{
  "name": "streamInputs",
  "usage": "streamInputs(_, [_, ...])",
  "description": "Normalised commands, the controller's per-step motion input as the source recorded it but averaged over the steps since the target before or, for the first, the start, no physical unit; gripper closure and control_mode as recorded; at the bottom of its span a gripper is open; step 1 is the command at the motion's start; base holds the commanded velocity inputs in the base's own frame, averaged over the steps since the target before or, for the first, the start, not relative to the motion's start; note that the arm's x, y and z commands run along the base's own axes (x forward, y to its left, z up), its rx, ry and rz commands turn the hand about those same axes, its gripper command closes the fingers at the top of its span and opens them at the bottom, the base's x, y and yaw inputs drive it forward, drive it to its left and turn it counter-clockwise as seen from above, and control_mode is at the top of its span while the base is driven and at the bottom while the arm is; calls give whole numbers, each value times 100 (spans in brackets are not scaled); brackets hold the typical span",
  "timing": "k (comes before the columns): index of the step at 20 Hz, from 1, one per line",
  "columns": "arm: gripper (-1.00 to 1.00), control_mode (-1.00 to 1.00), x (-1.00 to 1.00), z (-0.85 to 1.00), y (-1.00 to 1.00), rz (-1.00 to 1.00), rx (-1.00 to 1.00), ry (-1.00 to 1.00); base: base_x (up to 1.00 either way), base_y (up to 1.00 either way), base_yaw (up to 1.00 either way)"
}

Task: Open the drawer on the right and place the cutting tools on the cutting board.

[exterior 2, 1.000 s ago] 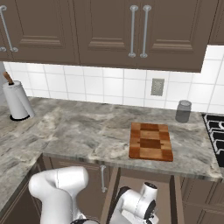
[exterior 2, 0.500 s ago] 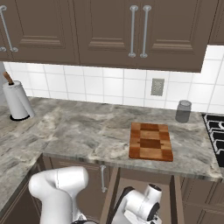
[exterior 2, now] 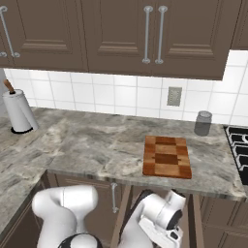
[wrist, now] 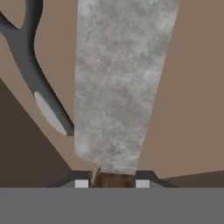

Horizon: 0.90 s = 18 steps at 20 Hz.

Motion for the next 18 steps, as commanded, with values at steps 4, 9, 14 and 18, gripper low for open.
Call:
streamInputs(4, [100,-100,-28,100,3,0,4,-13,0,0,0])
streamInputs(9, [100,-100,-16,100,27,0,4,-15,0,0,0])
streamInputs(14, [100,-100,9,100,42,0,1,-16,0,0,0])
streamInputs(18, [100,-100,59,100,35,0,0,-15,0,0,0])
